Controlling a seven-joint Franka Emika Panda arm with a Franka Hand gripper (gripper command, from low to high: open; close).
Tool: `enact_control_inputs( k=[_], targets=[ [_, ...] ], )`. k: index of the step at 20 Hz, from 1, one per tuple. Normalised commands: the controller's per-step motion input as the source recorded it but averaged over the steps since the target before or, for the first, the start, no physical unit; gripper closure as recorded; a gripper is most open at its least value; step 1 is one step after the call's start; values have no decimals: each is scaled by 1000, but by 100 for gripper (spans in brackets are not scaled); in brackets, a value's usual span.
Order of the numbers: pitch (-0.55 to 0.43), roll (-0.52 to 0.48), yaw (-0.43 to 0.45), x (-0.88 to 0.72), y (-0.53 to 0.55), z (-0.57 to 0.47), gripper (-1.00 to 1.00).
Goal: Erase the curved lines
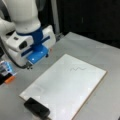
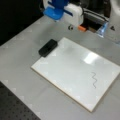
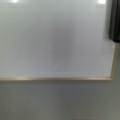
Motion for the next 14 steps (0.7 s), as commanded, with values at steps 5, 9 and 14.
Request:
enact_control_inputs(
  k=[5, 9, 14],
  targets=[
    [113, -94, 177, 282, -522, -2, -100],
    [171, -98, 199, 347, -467, 16, -100],
    [221, -81, 256, 378, -433, 1, -100]
  ],
)
